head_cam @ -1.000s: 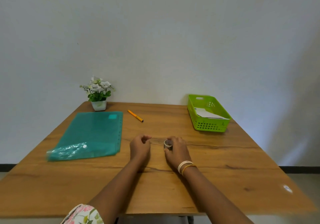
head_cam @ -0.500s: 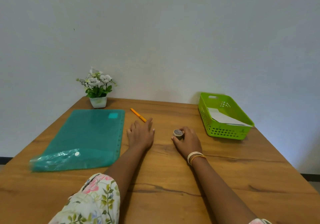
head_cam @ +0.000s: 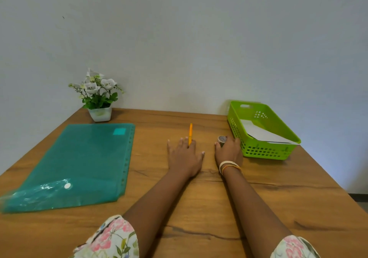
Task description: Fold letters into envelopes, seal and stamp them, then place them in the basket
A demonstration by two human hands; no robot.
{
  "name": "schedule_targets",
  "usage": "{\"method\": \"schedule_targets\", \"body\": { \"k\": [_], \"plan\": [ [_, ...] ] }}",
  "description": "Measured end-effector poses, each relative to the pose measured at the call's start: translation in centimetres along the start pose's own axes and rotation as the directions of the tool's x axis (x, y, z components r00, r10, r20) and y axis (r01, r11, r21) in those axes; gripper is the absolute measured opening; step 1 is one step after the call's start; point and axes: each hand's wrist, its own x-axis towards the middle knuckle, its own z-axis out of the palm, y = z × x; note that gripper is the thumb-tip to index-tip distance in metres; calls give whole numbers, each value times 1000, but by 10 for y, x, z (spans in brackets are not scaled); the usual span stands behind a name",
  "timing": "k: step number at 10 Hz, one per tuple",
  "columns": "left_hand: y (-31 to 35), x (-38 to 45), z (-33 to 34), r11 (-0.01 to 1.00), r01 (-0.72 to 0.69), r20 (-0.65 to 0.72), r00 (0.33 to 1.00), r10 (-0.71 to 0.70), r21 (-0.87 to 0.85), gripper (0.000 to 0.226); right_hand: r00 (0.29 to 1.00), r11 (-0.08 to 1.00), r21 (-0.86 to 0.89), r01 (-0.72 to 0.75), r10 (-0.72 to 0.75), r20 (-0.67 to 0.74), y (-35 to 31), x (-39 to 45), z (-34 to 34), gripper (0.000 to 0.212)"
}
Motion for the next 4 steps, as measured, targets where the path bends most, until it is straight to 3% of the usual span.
{"method": "schedule_targets", "body": {
  "k": [2, 4],
  "plan": [
    [43, -17, 13, 1000, -25, -5, 1000, 25, 3, 62, 1000, 1000, 15, -16, 15, 1, 6, 0, 0, 37],
    [41, -22, 9, 998, -50, -14, 999, 49, -43, 67, 999, 998, 59, -34, 32, 25, 3, -1, 1, 46]
  ]
}}
